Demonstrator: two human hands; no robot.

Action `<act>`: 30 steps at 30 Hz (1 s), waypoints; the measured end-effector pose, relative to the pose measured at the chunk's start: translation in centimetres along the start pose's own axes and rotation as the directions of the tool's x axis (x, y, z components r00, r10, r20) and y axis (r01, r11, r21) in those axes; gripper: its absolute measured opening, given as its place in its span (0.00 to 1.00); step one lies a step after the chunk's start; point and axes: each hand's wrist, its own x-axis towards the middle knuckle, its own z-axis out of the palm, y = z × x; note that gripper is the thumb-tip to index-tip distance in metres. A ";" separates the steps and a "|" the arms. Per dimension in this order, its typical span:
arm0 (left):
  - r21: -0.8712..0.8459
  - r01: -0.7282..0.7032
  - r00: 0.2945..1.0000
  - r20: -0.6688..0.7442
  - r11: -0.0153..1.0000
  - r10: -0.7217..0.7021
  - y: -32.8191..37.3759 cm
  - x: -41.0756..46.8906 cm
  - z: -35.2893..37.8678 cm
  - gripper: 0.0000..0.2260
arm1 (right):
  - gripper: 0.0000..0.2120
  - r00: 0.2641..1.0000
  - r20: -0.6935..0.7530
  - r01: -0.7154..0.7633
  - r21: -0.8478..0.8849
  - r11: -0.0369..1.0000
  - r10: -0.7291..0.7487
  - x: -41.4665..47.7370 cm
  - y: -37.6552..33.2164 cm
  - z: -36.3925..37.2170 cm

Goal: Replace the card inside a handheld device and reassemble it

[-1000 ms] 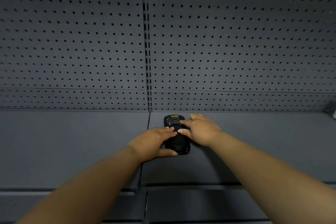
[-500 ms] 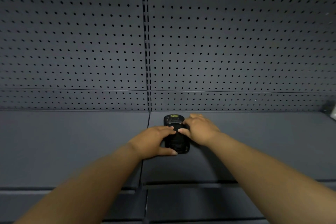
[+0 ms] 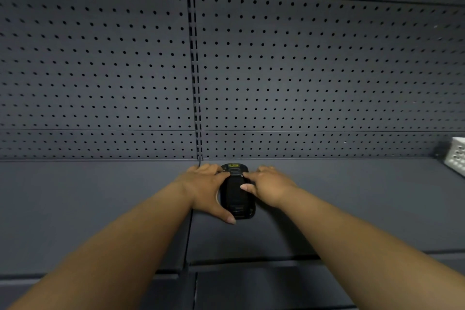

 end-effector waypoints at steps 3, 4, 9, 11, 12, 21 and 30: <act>0.058 -0.013 0.999 -0.039 0.998 0.015 0.1 0.1 -0.2 0.50 | 0.26 1.000 0.006 -0.008 -0.004 1.000 0.008 0.0 0.0 0.0; 0.070 -0.014 0.999 -0.044 0.997 0.017 0.1 0.2 -0.3 0.50 | 0.26 1.000 0.006 -0.009 0.001 1.000 0.009 0.1 0.0 0.0; 0.065 0.004 0.999 -0.040 0.998 -0.001 0.1 0.3 -0.3 0.50 | 0.26 1.000 0.000 -0.022 0.032 0.999 0.022 0.2 0.1 0.3; 0.027 0.009 0.999 -0.036 1.000 -0.008 0.1 0.2 -0.3 0.49 | 0.25 1.000 -0.003 -0.027 0.048 0.998 0.027 0.2 0.1 0.4; 0.002 0.012 0.999 -0.037 1.000 -0.011 0.2 0.1 -0.2 0.49 | 0.25 1.000 -0.006 -0.028 0.064 0.998 0.029 0.2 0.1 0.4; -0.182 0.036 0.998 -0.041 0.983 -0.044 0.2 -0.3 0.5 0.47 | 0.24 0.997 -0.005 -0.076 0.156 0.985 0.078 0.3 -0.2 0.8; -0.405 0.098 0.995 0.057 0.909 -0.082 -0.4 -1.4 -1.0 0.40 | 0.25 0.976 -0.187 0.007 0.526 0.850 0.108 -3.2 1.5 -6.0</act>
